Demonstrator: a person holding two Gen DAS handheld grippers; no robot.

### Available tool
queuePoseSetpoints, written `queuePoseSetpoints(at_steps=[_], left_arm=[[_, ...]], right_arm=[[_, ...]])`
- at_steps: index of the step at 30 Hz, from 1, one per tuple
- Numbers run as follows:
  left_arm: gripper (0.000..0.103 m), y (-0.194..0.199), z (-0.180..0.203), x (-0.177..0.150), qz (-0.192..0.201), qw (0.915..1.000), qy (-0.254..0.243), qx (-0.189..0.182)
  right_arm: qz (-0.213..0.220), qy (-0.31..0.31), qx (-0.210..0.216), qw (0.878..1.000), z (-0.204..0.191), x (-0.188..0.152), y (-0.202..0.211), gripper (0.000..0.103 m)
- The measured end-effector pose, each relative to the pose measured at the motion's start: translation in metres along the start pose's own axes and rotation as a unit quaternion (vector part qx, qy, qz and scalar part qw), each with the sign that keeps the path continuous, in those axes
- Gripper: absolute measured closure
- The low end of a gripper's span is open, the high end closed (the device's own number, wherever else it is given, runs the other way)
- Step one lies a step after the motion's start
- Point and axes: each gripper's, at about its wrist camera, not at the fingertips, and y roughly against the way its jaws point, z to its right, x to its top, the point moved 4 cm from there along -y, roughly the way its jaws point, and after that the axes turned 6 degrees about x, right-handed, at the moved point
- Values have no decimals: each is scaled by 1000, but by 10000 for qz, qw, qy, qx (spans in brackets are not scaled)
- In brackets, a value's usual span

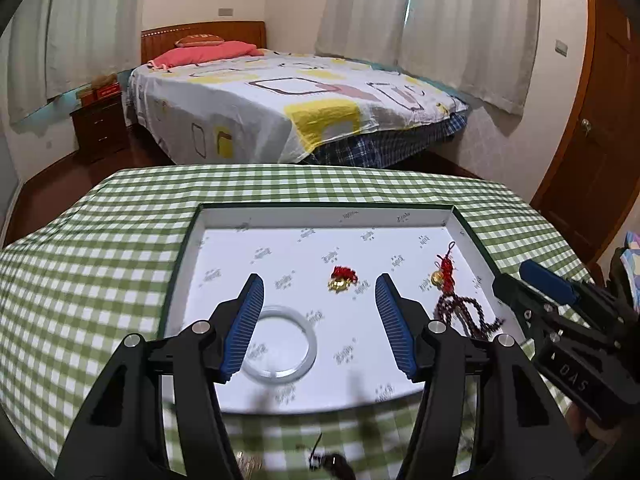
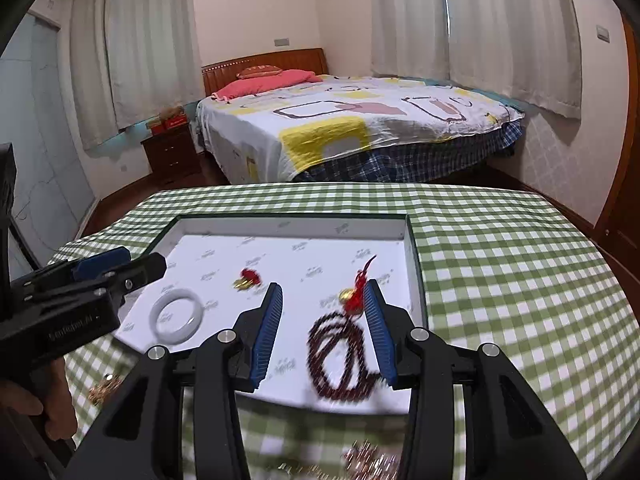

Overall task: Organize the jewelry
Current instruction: 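Withdraw both open tools from the tray back over the table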

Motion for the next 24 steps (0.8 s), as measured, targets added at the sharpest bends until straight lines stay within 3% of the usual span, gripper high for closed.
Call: queuePoseSetpoints(at_steps=[13, 24], left_arm=[[46, 62, -15, -35, 133, 9997, 226, 20], [46, 97, -21, -83, -41, 9995, 318, 71]], right_arm=[[-48, 34, 51, 10000, -26, -43, 42, 61], [-199, 107, 119, 9997, -39, -91, 78, 61]])
